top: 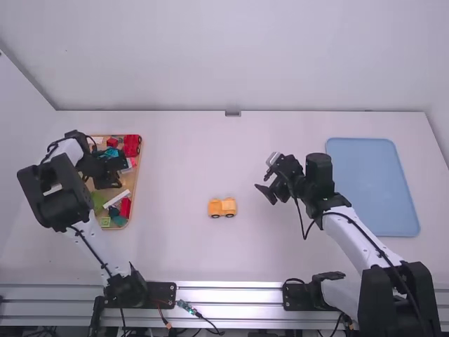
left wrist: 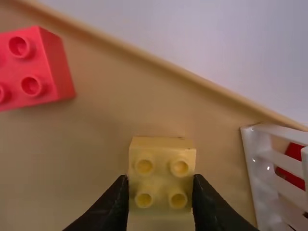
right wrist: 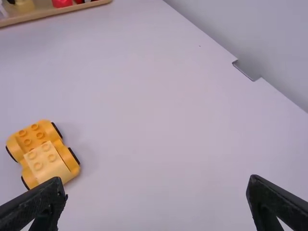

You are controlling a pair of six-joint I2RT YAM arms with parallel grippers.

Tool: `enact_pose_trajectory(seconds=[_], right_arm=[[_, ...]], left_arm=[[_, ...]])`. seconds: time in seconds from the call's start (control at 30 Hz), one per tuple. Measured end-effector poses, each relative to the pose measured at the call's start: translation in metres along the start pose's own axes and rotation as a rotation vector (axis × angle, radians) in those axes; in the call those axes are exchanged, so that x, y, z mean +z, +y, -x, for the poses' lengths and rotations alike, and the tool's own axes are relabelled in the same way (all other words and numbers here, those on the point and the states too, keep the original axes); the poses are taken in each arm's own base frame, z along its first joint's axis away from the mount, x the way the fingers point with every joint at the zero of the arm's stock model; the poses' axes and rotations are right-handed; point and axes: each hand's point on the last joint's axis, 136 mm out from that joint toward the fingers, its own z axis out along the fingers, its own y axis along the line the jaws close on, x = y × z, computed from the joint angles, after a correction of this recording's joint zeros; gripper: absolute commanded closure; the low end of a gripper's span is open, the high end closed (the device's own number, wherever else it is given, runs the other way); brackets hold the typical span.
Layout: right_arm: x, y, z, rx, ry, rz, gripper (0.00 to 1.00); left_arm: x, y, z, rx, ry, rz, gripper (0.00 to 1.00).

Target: Assemble lego blocks to make yellow taxi

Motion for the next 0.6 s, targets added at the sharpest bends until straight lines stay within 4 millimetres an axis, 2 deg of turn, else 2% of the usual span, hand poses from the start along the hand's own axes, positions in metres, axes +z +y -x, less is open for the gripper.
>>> enact_pose_trajectory(seconds=[0.1,0.2,0.27,0.33,0.43,0.53,0.6], right_arm=[[0.000,0.000,0.000,0.000,0.000,0.000,0.01],[0.000,0.000,0.000,0.003,0.001,0.001,0.01],[0.000,0.000,0.000,0.001,0.001,0.001,0.01],[0.000,0.000,0.000,0.002,0.000,0.000,0.01],[0.000,0.000,0.000,0.001,-0.001,-0.001,0.01],[0.000,0.000,0.000,0.000,-0.002,-0.001,0.01],[0.000,0.000,0.000,0.002,-0.001,-0.001,0.01]], left_arm=[[0.000,0.000,0.001,0.006,-0.002,0.000,0.72],[0.000,0.001,0.000,0.009,-0.002,0.006,0.86],[0.000,0.003,0.000,0.010,-0.001,0.013,0.86],[0.000,0.008,0.001,0.003,-0.005,0.034,0.93],[0.000,0.008,0.001,-0.007,-0.008,0.033,0.93],[0.000,0.000,0.004,-0.021,-0.020,-0.002,0.93],[-0.004,-0.006,0.007,-0.029,-0.035,-0.031,0.98]])
